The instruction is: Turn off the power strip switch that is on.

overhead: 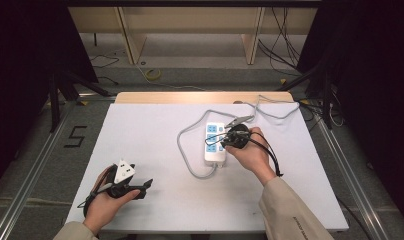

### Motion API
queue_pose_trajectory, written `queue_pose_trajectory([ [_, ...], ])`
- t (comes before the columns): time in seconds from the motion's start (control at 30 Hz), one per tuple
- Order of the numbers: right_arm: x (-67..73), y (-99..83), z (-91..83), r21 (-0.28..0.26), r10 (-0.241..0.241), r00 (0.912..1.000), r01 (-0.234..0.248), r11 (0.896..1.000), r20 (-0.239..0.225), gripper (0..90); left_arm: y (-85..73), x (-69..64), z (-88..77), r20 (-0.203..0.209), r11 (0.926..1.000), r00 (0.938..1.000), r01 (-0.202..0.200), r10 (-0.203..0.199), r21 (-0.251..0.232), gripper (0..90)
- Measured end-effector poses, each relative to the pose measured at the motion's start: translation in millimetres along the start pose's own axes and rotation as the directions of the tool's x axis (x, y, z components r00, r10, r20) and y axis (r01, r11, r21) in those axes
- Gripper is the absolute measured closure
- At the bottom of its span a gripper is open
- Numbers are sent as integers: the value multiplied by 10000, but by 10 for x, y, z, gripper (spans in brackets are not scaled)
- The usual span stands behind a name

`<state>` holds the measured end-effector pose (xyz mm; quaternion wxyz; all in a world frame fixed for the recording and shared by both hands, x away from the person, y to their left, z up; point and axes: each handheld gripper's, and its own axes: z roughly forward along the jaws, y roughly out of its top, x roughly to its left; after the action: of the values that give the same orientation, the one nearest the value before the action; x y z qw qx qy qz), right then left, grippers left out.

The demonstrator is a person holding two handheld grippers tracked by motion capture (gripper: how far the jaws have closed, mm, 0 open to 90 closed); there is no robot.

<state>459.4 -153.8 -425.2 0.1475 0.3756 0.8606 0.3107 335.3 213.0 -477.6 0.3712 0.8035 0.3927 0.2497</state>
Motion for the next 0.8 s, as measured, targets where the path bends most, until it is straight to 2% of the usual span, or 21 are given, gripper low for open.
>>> queue_pose_trajectory([
  [0.5,-62,-234,-210,-664,445,9990,-439,9968,72,688,-8,5,-1,-33,10000,10000,-1,1,27,194],
  [0.8,-73,-346,-338,-1068,489,9988,-480,9931,62,637,-12,7,-1,-43,10000,10000,37,-37,35,194],
])
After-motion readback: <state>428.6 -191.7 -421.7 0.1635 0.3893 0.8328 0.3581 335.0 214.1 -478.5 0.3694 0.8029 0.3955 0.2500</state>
